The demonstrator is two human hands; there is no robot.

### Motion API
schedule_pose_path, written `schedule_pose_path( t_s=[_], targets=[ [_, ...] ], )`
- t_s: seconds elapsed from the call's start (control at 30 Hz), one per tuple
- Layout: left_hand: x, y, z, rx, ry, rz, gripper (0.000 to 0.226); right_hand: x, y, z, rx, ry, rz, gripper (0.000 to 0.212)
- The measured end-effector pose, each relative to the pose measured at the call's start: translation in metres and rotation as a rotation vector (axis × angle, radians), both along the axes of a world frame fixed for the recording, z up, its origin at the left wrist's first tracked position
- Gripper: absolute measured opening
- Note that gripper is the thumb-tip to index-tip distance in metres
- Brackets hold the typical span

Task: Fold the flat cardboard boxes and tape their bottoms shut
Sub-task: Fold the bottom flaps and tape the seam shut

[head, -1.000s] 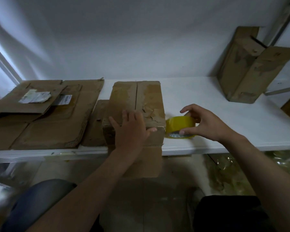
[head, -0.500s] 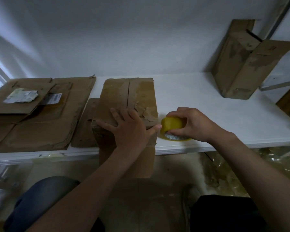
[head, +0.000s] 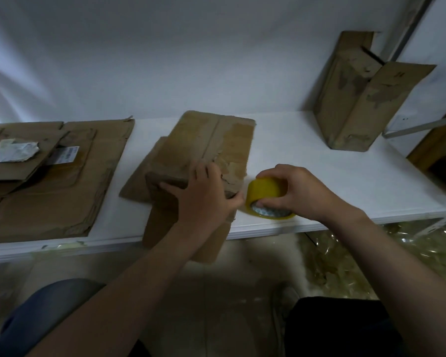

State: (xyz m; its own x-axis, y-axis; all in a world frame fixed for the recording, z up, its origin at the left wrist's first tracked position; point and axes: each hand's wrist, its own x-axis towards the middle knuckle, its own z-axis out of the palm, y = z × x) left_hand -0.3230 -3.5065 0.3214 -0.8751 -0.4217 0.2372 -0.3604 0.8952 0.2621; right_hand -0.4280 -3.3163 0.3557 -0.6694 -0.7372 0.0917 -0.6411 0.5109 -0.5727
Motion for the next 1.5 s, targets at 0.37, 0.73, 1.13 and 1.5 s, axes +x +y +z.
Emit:
schedule_pose_path(
  t_s=[0.37, 0.73, 1.13, 1.5],
  targets=[
    [-0.023, -0.071, 0.0, 0.207, 0.03, -0.241, 0.068, 0.023, -0.037, -0.022, -0.121, -0.037, -0.025, 0.061],
    [-0.026, -0.109, -0.012, 0.198, -0.029, -0.372, 0.058, 0.029, -0.086, -0.018, -0.025, -0.034, -0.082, 0.049],
    [-0.032, -0.176, -0.015, 0.244, 0.017, -0.542, 0.062, 0.043, -0.124, -0.027, -0.098, 0.015, -0.053, 0.057],
    [-0.013, -0.203, -0.01, 0.361, 0.153, -0.474, 0.068, 0.05, -0.157, -0.023, 0.017, -0.068, -0.048, 0.053]
  ],
)
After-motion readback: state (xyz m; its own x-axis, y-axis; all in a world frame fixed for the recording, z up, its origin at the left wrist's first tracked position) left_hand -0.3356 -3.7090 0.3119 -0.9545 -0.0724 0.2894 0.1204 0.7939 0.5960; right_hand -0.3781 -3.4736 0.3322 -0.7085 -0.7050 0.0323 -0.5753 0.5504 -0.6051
